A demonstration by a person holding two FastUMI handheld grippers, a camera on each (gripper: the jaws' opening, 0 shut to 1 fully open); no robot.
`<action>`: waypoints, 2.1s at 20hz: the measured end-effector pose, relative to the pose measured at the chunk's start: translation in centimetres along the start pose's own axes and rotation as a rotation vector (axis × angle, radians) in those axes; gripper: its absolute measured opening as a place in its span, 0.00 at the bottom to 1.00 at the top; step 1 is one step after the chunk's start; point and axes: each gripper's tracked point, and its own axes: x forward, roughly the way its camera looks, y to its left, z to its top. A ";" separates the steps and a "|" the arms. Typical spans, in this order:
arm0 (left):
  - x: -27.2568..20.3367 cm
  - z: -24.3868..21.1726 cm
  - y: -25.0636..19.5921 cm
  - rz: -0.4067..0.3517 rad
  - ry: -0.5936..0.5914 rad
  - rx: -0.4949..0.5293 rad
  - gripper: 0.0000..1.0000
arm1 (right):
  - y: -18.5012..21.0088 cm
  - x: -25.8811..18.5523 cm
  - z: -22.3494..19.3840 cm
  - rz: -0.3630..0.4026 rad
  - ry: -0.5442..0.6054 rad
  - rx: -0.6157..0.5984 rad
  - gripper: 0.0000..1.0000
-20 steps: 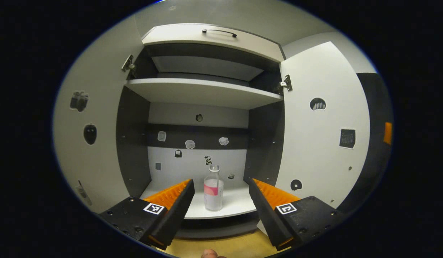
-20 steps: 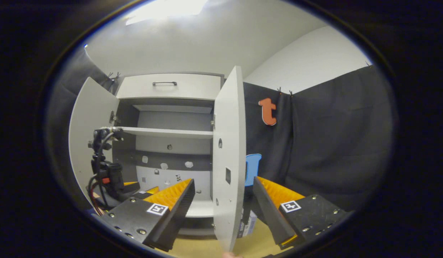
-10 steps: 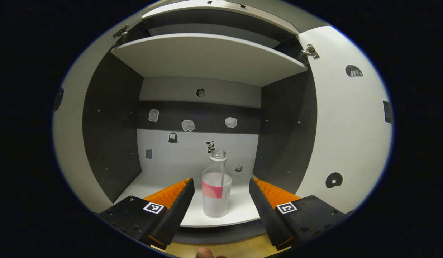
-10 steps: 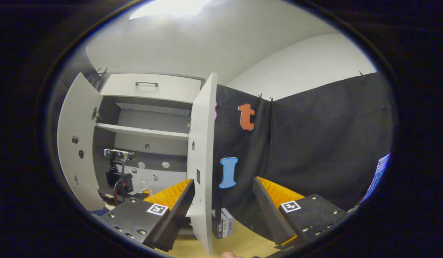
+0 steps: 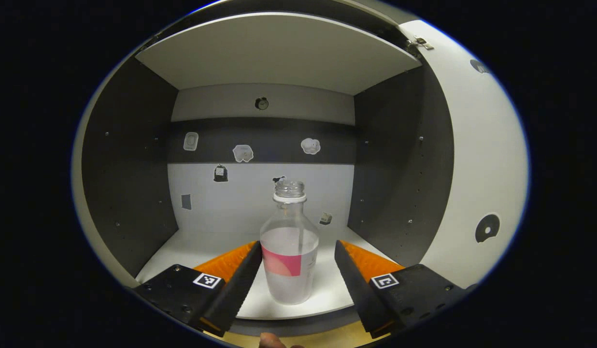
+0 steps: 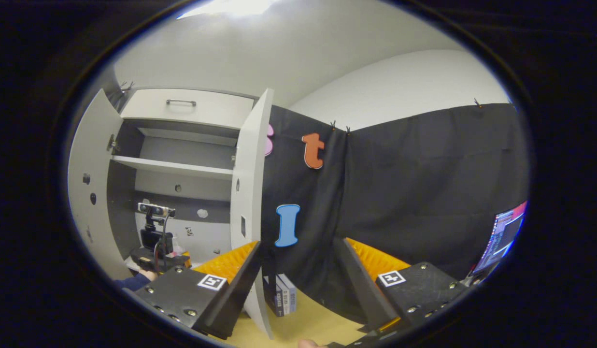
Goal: Grasp the bottle in the cabinet with the left hand and place it on the coaster, then close the right door with the right hand and the left door with the left hand.
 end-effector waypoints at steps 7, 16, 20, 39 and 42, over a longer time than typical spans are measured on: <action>2.3 -0.9 -0.3 -0.010 0.017 0.020 0.97 | -1.6 0.1 -0.6 -0.047 0.002 0.006 0.98; 3.2 -2.3 0.2 0.005 0.062 0.022 0.80 | -3.5 -0.4 -1.2 -0.079 0.014 0.014 0.98; 2.8 -2.4 0.0 -0.006 0.072 0.025 0.78 | -4.3 -1.1 -1.3 -0.094 0.017 0.024 0.98; -10.3 0.1 -2.8 -0.210 -0.022 -0.002 0.73 | -4.1 -2.3 -1.1 -0.006 0.027 0.100 0.98; -12.8 -0.9 -3.2 -0.236 -0.025 0.018 0.72 | -3.5 -2.1 -1.1 0.016 0.027 0.096 0.98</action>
